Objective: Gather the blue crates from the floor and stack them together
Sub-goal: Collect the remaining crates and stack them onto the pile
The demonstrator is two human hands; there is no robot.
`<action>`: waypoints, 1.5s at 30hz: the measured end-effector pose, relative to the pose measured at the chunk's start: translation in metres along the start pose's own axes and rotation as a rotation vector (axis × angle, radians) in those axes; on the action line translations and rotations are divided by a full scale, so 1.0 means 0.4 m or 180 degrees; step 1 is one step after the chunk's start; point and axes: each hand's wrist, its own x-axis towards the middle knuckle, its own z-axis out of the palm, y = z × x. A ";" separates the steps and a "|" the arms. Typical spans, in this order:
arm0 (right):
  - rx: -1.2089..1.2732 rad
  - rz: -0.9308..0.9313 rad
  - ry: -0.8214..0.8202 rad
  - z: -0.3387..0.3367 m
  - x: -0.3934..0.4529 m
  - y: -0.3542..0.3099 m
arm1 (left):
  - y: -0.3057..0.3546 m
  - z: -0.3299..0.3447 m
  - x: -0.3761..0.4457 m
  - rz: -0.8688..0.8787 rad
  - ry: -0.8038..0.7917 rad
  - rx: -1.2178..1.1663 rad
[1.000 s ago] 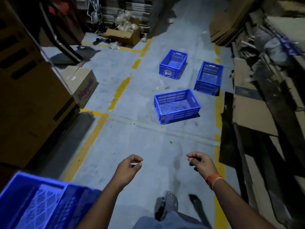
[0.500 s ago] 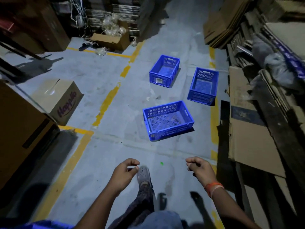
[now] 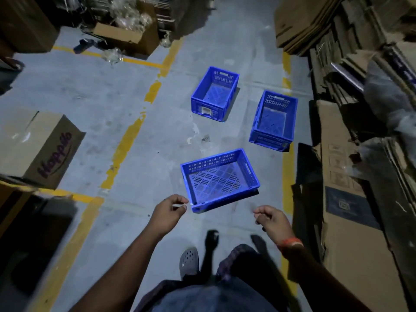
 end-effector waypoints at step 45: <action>-0.1625 0.0211 -0.0605 0.078 1.397 0.432 | -0.550 0.342 1.035 -0.1252 0.1053 0.0462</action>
